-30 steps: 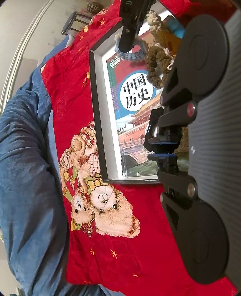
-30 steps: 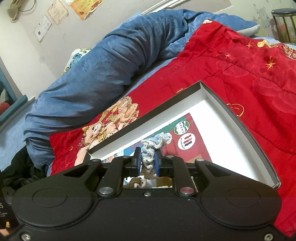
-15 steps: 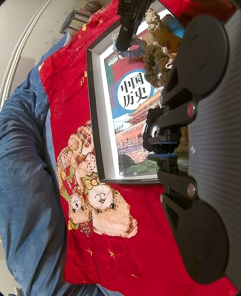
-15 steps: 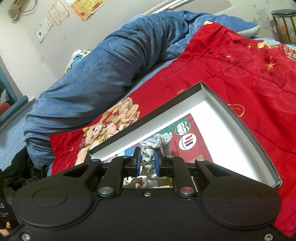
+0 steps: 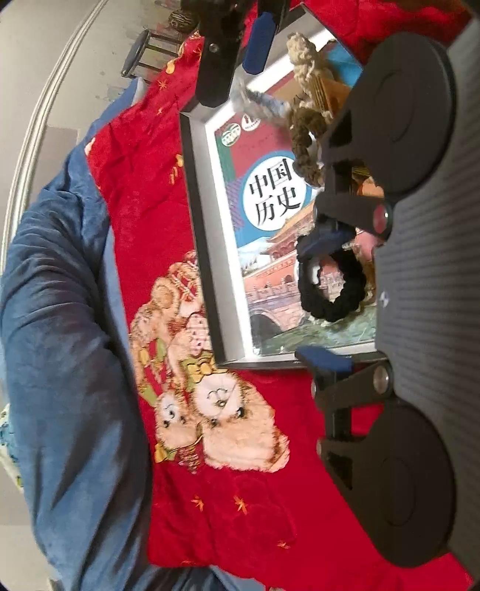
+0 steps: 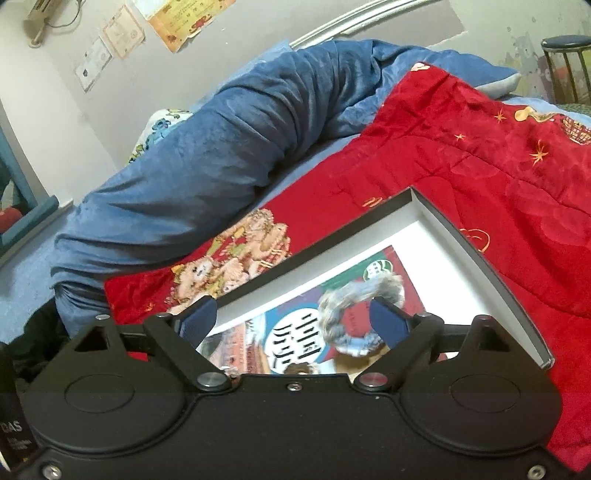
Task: Organize objects
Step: 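Open both grippers to drop the scrunchies into the black box, then grasp the blue binder clip with the left gripper while the right grasps the teal clip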
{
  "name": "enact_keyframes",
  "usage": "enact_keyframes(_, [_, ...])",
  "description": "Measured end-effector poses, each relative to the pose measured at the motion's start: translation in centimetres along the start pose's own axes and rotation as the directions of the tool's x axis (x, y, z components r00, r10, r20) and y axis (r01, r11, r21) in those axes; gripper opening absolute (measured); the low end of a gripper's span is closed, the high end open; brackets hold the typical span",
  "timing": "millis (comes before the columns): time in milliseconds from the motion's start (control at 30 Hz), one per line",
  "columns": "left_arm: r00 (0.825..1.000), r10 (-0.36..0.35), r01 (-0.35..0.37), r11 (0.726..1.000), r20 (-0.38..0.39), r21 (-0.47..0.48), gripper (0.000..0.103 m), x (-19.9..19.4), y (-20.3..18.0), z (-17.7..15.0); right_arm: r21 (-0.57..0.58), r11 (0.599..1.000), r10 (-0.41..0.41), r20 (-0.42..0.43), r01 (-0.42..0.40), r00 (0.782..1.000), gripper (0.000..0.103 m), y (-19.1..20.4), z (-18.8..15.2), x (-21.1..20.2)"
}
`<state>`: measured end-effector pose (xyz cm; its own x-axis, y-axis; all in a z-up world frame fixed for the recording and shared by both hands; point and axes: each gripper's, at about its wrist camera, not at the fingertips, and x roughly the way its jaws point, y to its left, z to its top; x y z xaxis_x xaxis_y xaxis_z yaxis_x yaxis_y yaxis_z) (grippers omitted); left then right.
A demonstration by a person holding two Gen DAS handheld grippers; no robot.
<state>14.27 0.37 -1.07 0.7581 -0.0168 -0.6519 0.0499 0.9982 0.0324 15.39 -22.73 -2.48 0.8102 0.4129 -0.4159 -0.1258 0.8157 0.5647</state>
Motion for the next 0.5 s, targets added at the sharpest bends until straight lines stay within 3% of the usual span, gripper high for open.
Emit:
enact_keyframes(100, [1.0, -0.014, 0.015, 0.999, 0.015, -0.031, 0.074, -0.9, 0.5, 0.1, 0.006, 0.999, -0.035, -0.01, 0.035, 0.999, 0.096, 0.5, 0.3, -1.0])
enact_keyframes(233, [1.0, -0.025, 0.026, 0.998, 0.02, -0.062, 0.074, -2.4, 1.0, -0.2, -0.002, 0.997, -0.082, 0.009, 0.082, 0.997, 0.096, 1.3, -0.2, -3.4])
enact_keyframes(367, [0.999, 0.011, -0.01, 0.999, 0.031, -0.042, 0.076, -6.3, 1.0, -1.9, -0.014, 0.998, -0.067, -0.006, 0.067, 0.998, 0.098, 2.6, -1.6, -5.9])
enact_keyframes(500, [0.997, -0.051, 0.052, 0.998, 0.05, -0.023, 0.08, -9.5, 0.0, -4.3, -0.091, 0.991, -0.098, -0.051, 0.093, 0.994, 0.098, 4.3, -3.4, -7.5])
